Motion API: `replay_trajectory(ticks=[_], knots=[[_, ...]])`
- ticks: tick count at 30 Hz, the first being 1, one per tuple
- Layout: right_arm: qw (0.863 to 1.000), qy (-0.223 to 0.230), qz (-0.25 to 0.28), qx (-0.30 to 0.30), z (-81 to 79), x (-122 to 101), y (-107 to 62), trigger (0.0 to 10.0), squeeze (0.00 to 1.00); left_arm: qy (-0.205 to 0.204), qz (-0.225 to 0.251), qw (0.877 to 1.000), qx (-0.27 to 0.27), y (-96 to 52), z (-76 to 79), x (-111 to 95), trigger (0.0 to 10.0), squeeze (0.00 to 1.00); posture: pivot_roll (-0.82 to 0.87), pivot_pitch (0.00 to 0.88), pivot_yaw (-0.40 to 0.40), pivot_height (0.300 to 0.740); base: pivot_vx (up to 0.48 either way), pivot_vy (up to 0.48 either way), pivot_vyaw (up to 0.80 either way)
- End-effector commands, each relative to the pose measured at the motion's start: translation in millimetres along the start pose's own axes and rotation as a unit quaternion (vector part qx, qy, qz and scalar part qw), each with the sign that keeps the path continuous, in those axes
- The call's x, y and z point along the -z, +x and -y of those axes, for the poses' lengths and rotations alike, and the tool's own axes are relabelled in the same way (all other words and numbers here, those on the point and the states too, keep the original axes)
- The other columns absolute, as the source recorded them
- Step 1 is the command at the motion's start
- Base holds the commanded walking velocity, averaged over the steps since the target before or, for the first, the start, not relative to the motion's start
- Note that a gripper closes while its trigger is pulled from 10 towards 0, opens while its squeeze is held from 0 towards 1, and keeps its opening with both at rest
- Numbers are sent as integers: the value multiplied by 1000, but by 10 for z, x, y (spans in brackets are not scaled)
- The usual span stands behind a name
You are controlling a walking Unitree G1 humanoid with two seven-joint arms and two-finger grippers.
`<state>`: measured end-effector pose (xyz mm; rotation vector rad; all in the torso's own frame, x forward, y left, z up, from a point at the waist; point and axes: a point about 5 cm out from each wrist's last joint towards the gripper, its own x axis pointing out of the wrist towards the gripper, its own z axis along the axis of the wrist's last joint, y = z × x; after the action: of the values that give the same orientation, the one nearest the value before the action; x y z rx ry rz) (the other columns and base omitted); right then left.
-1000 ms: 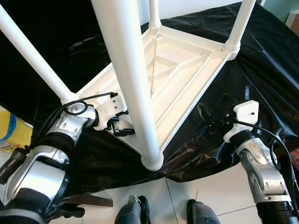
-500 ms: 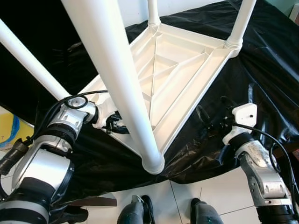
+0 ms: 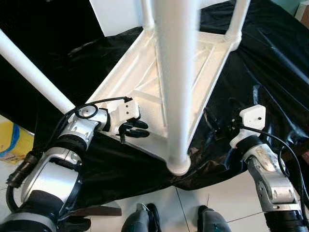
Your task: Building children table
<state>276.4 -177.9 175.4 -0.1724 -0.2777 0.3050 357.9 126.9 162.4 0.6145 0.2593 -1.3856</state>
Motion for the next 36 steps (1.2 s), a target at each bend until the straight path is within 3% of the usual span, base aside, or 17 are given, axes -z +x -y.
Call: replay_trajectory(ticks=[1,4,11,12,16,17,18,19,20,24,26,30,31,32,33,36], knots=[[1000,9,-6,-7,-52,36,13,10000,0,-79,14,996,-50,-1,49,209,0,0,-51,187,142,740,0,0,0],[1000,10,-2,-2,-55,33,28,10000,0,-86,34,994,-64,52,47,155,0,0,-51,183,141,740,0,0,0],[994,28,-19,105,72,131,-24,10000,0,-89,91,984,-122,223,37,-48,0,0,-54,176,140,740,0,0,0],[992,29,-26,121,85,166,-58,10000,0,-93,105,982,-130,237,33,-84,10000,0,-60,176,144,740,0,0,0],[990,29,-31,134,95,199,-103,10000,0,-96,119,979,-136,231,33,-113,10000,0,-65,177,148,740,0,0,0],[989,35,-32,138,107,204,-130,10000,0,-99,128,977,-136,208,36,-121,10000,47,-68,179,150,740,0,0,0],[989,39,-30,142,146,201,-173,10000,0,-107,151,974,-130,143,52,-161,10000,1000,-73,184,153,740,0,0,0],[988,40,-30,143,160,199,-185,10000,0,-109,160,973,-127,122,58,-178,10000,1000,-73,184,153,740,0,0,0],[988,40,-29,149,191,199,-207,10000,1000,-106,172,970,-137,79,39,-213,10000,1000,-74,188,153,740,0,0,0],[987,45,-27,153,230,195,-242,10000,1000,-102,193,964,-152,2,15,-284,10000,1000,-74,190,153,740,0,0,0],[987,52,-15,151,287,152,-297,10000,1000,-101,230,953,-167,-158,1,-396,10000,0,-76,198,152,740,0,0,0],[987,61,-6,148,334,112,-338,10000,1000,-104,255,946,-170,-291,10,-457,10000,0,-84,203,158,740,0,0,0],[989,73,-7,126,398,69,-397,10000,290,-107,261,946,-161,-479,104,-455,10000,0,-84,209,156,740,0,0,0],[989,73,-7,126,398,69,-397,10000,290,-107,261,946,-161,-479,104,-455,10000,0,-84,209,156,740,0,0,0],[991,74,-11,109,419,54,-424,10000,0,-106,257,947,-160,-550,152,-445,10000,0,-84,210,156,740,0,0,0],[994,71,-19,82,436,44,-462,10000,0,-103,248,950,-162,-625,211,-424,10000,0,-88,212,157,740,0,0,0]])
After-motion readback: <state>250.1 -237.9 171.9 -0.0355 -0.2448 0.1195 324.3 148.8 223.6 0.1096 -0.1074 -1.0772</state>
